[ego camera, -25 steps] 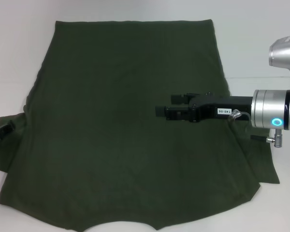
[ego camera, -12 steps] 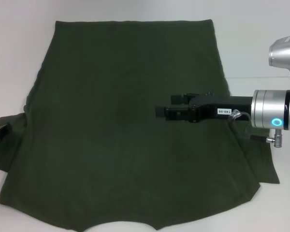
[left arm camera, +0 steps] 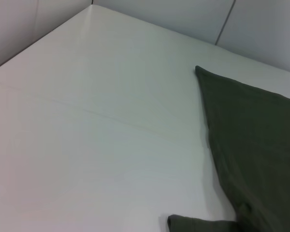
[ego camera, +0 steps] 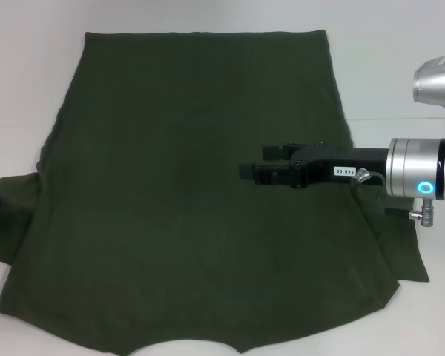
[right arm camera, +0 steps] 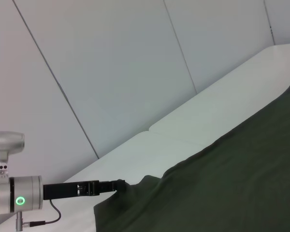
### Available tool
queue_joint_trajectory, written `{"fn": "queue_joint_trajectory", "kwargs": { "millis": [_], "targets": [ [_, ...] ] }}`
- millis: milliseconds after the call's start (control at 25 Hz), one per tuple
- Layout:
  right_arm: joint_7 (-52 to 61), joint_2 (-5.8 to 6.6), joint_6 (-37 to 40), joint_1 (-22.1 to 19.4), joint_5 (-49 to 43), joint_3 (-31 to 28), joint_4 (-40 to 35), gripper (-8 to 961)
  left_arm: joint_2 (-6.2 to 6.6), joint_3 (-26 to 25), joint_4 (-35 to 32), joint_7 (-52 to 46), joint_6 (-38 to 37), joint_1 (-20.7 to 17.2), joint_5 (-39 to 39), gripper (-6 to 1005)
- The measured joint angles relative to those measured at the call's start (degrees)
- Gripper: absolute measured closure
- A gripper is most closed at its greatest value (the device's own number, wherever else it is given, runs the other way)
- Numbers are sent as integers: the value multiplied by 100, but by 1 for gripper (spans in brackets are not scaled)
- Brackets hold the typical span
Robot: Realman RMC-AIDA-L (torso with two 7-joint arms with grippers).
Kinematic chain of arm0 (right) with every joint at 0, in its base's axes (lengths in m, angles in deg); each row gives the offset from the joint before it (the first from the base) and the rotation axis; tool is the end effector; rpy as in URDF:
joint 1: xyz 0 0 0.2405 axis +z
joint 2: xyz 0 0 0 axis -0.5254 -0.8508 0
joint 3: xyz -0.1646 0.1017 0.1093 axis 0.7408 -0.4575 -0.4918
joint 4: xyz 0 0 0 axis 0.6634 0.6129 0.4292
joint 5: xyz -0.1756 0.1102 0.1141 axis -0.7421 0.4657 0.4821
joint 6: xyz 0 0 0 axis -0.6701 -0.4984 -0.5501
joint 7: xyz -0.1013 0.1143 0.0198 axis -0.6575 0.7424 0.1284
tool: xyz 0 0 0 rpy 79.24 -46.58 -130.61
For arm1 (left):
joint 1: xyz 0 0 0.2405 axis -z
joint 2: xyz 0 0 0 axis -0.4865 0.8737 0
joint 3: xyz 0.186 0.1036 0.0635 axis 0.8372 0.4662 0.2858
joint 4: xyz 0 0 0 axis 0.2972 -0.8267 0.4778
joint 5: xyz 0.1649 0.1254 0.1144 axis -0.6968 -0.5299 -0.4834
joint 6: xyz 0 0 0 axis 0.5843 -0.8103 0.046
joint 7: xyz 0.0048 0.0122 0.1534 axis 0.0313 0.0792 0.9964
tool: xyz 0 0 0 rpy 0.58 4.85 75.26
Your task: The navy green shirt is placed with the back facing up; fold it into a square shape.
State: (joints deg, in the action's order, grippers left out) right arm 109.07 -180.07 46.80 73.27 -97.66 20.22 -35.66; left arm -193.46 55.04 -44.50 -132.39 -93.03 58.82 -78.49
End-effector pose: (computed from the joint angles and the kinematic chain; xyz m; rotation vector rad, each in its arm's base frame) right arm 0.1734 0.4099 -0.0129 -2.6311 0.8793 0.7266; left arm -0.3869 0.3867 0.0561 -1.5723 -1.2775 -0.4625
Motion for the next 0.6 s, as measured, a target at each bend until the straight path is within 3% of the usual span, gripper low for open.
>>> {"fn": "queue_joint_trajectory", "kwargs": {
  "millis": [160,600],
  "targets": [
    [0,0,0,0,0,-7,0,94,9,1,3,-5,5,10,0,844],
    [-14,-13,-65,17,10,-52,12,94,59,0,-57,-10,124,18,6,972]
  ]
}}
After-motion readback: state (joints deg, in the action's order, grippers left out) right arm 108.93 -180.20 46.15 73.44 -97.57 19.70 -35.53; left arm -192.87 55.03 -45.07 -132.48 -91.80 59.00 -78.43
